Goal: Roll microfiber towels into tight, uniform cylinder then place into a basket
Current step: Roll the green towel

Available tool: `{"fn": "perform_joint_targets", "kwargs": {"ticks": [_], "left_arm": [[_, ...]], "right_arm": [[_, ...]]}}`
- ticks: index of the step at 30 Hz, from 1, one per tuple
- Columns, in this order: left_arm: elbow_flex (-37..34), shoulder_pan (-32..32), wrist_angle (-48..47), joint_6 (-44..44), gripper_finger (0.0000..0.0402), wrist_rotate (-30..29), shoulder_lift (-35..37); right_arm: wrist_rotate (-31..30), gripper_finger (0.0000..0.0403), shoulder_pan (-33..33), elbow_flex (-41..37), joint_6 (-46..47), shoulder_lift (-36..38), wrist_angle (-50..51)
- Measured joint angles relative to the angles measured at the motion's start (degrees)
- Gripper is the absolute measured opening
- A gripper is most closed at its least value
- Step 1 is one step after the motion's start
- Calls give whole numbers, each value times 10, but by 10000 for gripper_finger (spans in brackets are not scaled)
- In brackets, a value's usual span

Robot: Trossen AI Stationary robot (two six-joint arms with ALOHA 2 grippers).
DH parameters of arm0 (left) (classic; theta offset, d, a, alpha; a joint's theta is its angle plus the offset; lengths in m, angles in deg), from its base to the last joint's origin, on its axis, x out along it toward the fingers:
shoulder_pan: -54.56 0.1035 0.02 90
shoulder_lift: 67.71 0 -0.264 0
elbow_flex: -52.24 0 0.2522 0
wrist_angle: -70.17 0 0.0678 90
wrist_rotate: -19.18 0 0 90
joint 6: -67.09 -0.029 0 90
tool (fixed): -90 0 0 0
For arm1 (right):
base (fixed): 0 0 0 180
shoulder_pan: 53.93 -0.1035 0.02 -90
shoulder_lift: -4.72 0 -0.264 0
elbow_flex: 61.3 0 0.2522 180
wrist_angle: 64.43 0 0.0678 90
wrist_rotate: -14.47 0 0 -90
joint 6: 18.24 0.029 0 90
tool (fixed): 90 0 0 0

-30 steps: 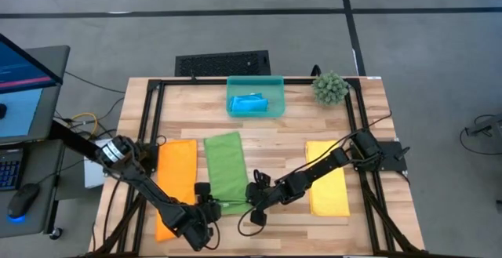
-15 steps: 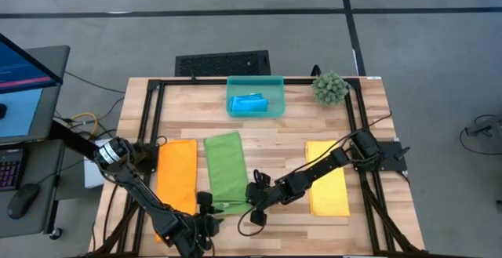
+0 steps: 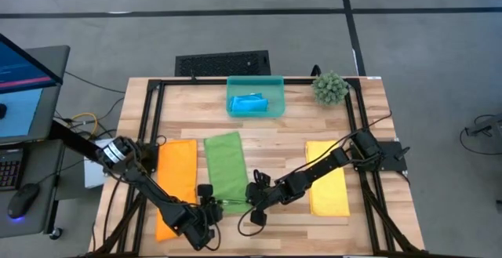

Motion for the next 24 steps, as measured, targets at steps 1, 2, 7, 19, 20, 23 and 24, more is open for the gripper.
{"fn": "perform_joint_targets", "kwargs": {"ticks": [1, 2, 7, 19, 20, 23, 24], "left_arm": [[-4, 1, 12, 3, 125, 11, 1], [-9, 3, 25, 4, 125, 19, 2], [-17, 1, 60, 8, 125, 30, 3], [-17, 1, 61, 6, 125, 63, 3], [-17, 1, 60, 6, 125, 64, 2], [-17, 1, 59, 4, 125, 66, 2], [-17, 1, 59, 4, 125, 67, 2]], "right_arm": [[0, 5, 0, 0, 0, 0, 0], [0, 6, 0, 0, 0, 0, 0], [2, 38, 0, 0, 0, 0, 1], [28, 89, -2, 0, 0, 0, -2], [29, 98, -2, 0, 0, 0, -3], [32, 132, -2, 0, -9, 0, -6], [33, 144, -2, 0, -14, 0, -7]]}}
